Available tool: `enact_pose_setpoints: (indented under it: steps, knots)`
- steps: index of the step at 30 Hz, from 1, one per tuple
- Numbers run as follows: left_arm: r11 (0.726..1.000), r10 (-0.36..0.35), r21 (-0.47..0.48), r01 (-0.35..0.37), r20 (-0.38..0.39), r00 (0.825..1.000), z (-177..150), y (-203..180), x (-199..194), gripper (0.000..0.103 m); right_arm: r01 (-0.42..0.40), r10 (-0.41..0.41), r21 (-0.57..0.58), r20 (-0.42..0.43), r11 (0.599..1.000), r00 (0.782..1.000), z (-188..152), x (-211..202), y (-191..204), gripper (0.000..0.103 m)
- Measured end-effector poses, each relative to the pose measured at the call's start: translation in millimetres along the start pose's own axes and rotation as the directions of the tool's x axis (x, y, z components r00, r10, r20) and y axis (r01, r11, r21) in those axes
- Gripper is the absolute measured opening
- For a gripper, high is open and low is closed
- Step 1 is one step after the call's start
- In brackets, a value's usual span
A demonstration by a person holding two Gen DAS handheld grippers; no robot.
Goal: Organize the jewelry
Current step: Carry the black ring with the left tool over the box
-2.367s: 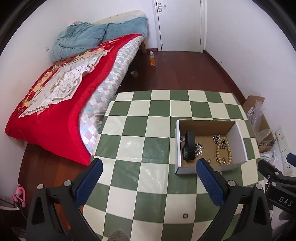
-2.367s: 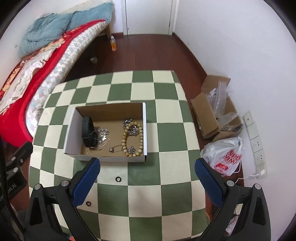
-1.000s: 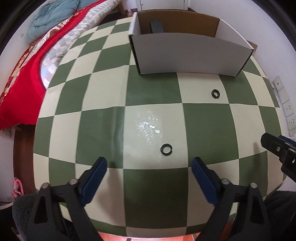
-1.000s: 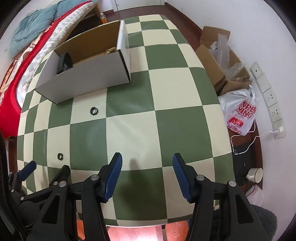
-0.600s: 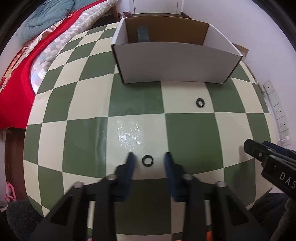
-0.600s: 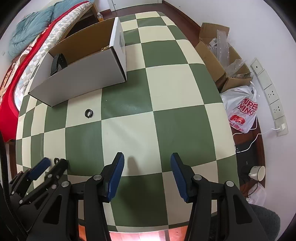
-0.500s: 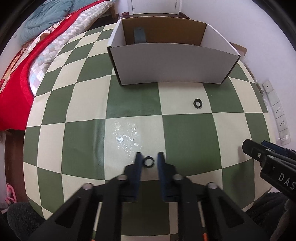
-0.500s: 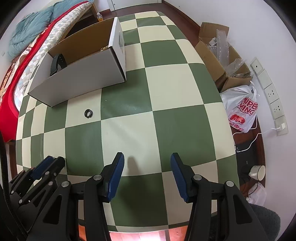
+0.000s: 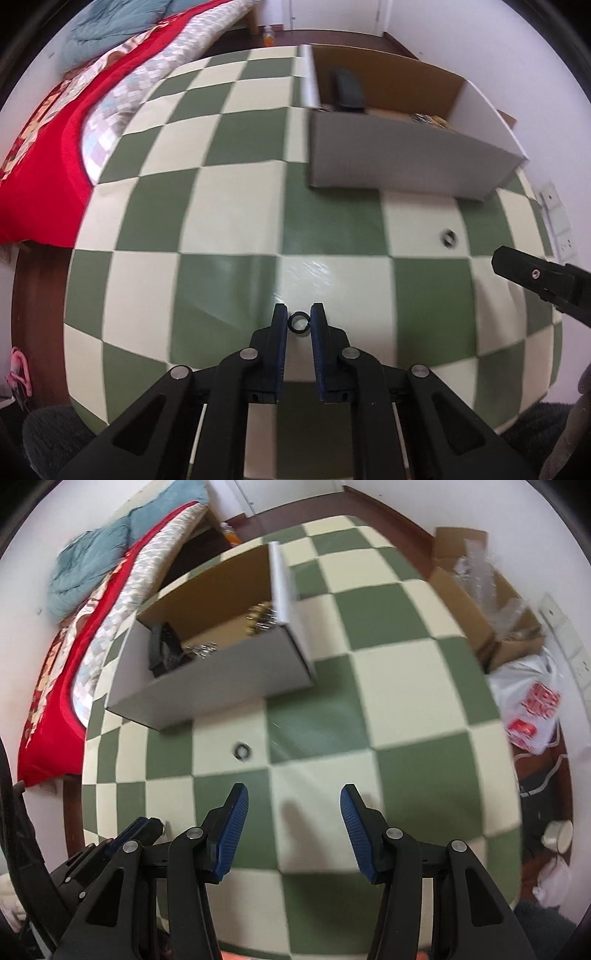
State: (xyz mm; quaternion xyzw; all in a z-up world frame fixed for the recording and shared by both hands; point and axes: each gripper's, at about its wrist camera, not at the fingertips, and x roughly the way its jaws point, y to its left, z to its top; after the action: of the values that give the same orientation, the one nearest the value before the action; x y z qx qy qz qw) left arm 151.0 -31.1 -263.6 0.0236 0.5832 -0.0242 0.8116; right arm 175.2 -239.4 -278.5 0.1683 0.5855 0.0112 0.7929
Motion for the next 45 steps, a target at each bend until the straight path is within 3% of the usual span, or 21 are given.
enact_pose_setpoints:
  steps: [8,14,18,19,28,32,36,39,45]
  knots:
    - [0.998,0.017,-0.053,-0.017,-0.003,1.000,13,30,8,0.010,0.075,-0.075,-0.109,-0.001,0.991,0.997,10,33,40,0.053]
    - [0.998,0.004,-0.066,-0.004,0.000,1.000,15,34,7,0.010,0.162,-0.163,-0.199,0.015,0.966,0.987,11,41,61,0.035]
    - [0.997,-0.002,-0.075,0.002,-0.001,1.000,15,36,7,0.010,0.218,-0.213,-0.263,0.044,0.940,0.976,4,43,69,0.012]
    - [0.997,-0.002,-0.077,0.002,-0.001,1.000,14,36,7,0.010,0.223,-0.219,-0.273,0.048,0.936,0.975,3,42,69,0.012]
    - [0.997,-0.041,-0.066,0.043,0.034,0.999,21,31,-21,0.010,0.066,-0.059,-0.102,0.072,0.993,0.996,4,-7,37,0.012]
    - [0.992,-0.109,-0.058,0.113,0.065,0.992,41,20,-49,0.010,0.001,0.006,-0.054,0.118,0.999,0.993,13,-46,30,0.012]
    - [0.977,-0.208,-0.028,0.211,0.091,0.974,79,1,-72,0.010,-0.076,0.080,-0.031,0.154,0.997,0.985,45,-72,29,0.012]
    - [0.963,-0.271,0.009,0.271,0.082,0.959,119,-16,-75,0.010,-0.110,0.112,-0.023,0.138,0.994,0.984,78,-69,30,0.012]
    - [0.954,-0.296,0.039,0.296,-0.013,0.955,184,-35,-39,0.010,-0.115,0.114,0.017,0.054,0.993,0.992,124,-33,26,0.012]
